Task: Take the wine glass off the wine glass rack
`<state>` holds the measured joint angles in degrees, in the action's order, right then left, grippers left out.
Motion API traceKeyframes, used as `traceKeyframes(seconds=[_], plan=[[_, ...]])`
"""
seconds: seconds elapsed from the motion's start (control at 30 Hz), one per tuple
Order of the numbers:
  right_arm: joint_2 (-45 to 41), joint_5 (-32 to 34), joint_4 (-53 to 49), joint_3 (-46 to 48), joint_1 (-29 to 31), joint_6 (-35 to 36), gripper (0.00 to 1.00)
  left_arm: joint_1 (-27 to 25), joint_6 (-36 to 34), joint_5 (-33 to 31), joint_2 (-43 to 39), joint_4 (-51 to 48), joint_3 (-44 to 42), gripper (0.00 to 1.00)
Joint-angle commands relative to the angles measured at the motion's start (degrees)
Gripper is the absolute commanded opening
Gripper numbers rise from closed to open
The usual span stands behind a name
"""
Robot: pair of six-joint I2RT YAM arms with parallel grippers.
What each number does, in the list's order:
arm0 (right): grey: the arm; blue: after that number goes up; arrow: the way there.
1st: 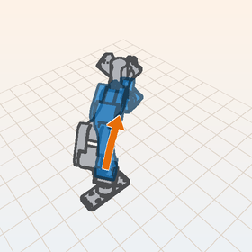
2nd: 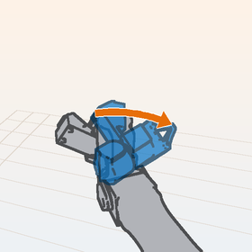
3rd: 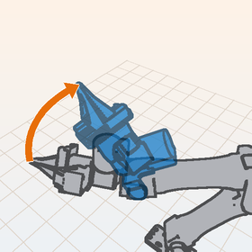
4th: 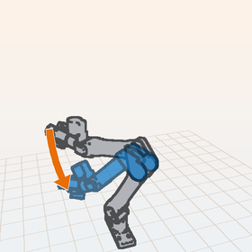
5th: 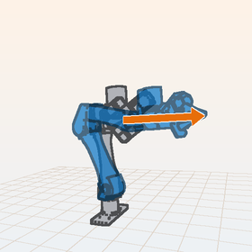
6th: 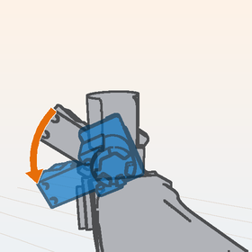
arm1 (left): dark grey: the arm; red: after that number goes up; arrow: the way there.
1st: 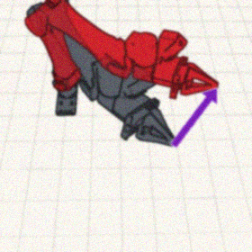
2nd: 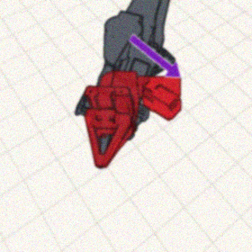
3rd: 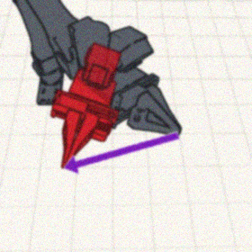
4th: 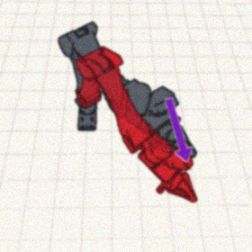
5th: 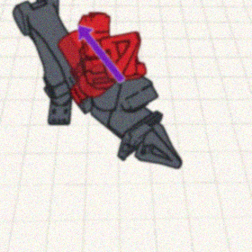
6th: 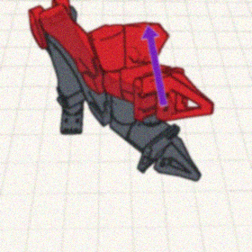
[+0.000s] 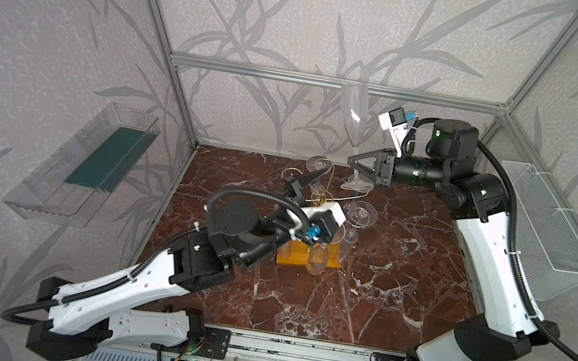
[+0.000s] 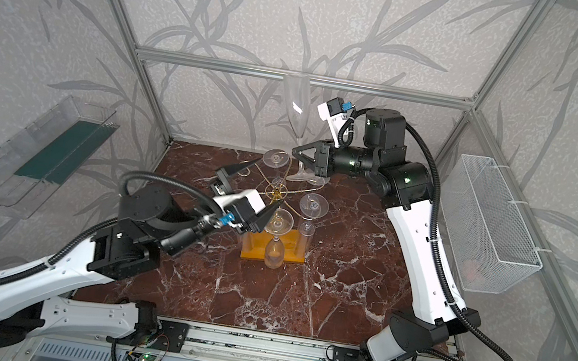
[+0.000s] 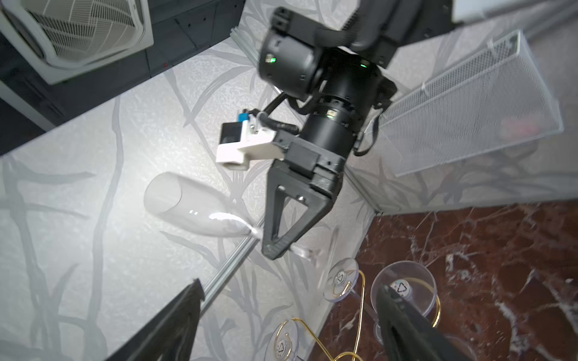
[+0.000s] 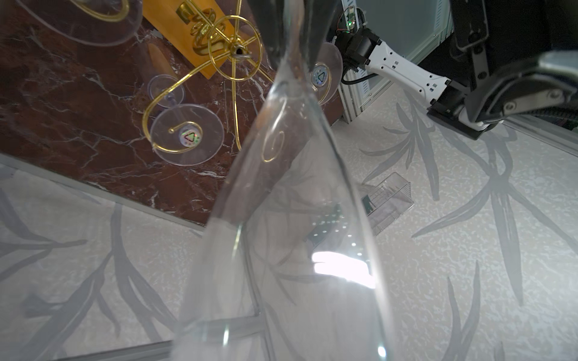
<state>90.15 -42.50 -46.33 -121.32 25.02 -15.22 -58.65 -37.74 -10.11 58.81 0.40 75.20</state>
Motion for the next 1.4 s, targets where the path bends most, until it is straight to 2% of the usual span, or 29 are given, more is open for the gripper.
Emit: traceKeyframes(seconds=[0.0,0.17,0.33,0.47,0.63,0.77,1.1,1.37], plan=[[-4.6,3.3,4.5,0.5,-0.1,3.4,0.0,9.7,26.7,12.8,-0.3,-1.3,5.3,0.9],[-6.1,1.6,4.5,2.3,-0.1,3.7,0.0,18.1,40.9,19.5,2.8,-3.3,11.5,0.9],[-8.1,1.3,5.2,5.7,0.7,4.4,0.0,23.7,53.4,31.1,7.8,-2.5,17.4,0.9],[-8.7,0.7,5.3,6.3,2.0,4.6,0.0,24.6,56.9,35.5,12.6,-6.7,24.2,0.9],[-8.8,1.1,5.3,6.3,4.6,5.6,0.0,25.0,62.3,38.5,16.3,-4.6,26.6,0.89],[-8.2,1.1,4.7,6.4,6.2,5.3,0.0,25.0,63.6,40.2,18.8,-6.3,29.3,0.88],[-7.9,1.8,5.7,8.1,9.3,5.3,0.0,25.4,69.7,40.3,20.9,-4.7,29.8,0.86],[-8.2,2.8,5.8,8.9,9.7,5.6,0.0,26.3,74.5,43.6,23.5,-4.7,32.2,0.75]])
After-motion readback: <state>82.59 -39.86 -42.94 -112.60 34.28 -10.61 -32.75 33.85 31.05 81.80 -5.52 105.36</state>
